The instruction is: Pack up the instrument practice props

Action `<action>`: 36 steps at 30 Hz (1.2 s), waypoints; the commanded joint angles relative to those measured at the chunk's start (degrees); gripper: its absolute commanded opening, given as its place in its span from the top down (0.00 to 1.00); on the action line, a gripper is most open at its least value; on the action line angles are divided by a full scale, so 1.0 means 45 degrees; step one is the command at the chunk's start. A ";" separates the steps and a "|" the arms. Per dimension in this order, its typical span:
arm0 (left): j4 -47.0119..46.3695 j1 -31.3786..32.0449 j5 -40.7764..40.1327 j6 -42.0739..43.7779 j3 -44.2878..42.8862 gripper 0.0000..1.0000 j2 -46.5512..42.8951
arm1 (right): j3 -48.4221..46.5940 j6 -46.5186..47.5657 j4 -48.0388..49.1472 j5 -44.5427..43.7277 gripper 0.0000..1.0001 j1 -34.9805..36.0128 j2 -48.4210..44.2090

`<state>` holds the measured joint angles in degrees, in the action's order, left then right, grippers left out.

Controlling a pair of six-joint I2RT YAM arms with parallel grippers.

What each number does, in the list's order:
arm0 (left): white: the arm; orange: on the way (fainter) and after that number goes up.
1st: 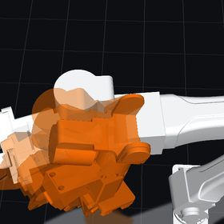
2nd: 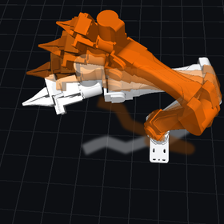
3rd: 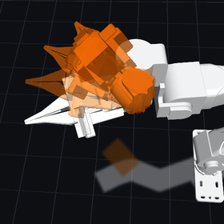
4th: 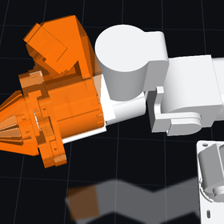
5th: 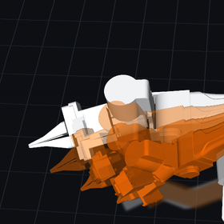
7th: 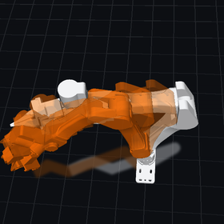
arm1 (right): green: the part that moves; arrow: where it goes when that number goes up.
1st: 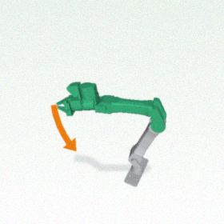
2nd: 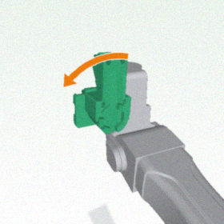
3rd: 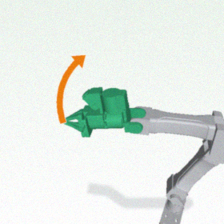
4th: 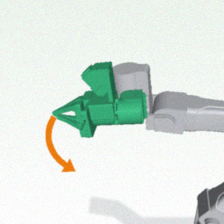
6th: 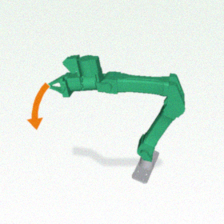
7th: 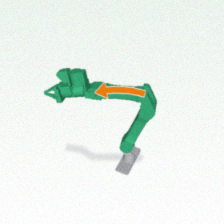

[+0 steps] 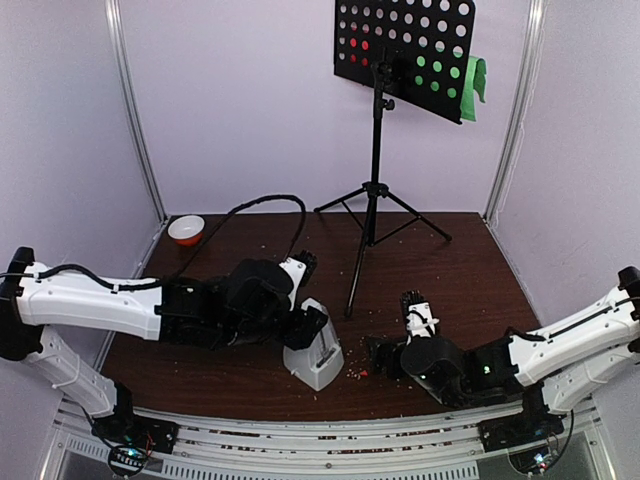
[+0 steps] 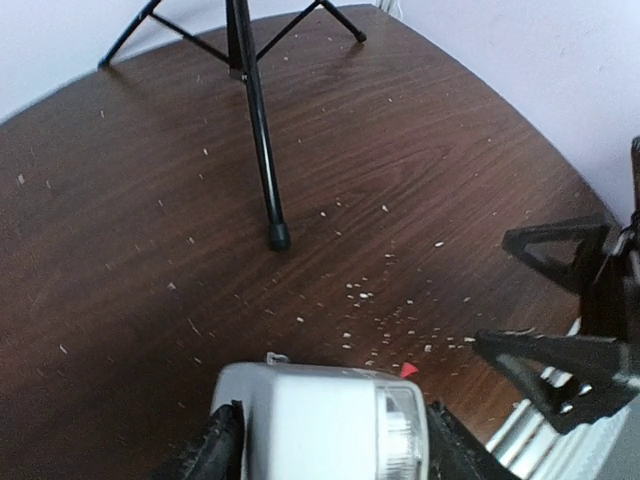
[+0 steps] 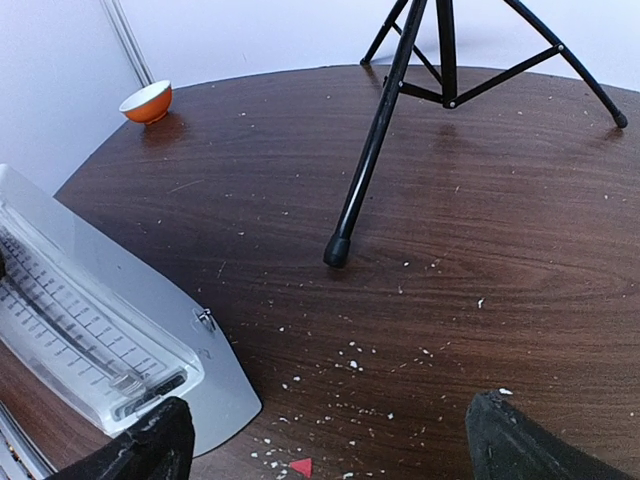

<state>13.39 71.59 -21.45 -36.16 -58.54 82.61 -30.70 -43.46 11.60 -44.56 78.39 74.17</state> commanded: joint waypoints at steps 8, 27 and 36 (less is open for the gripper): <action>0.0008 0.0555 -0.0533 -0.1534 0.0336 0.14 -0.2147 | 0.0087 -0.0283 0.2002 0.1926 0.03 0.0735 0.1241; -0.0398 -0.0375 0.2998 -0.1008 0.2385 0.02 -0.4775 | -0.2249 -0.1388 0.2899 0.1061 0.02 0.2043 0.5811; -0.0910 -0.0557 0.3516 -0.1048 0.2520 0.02 -0.4556 | -0.3033 -0.1473 0.2067 0.1527 0.02 0.1344 0.6634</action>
<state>12.91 69.67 -7.55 -41.58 -47.97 62.02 -41.71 -48.47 25.41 -36.84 85.54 101.91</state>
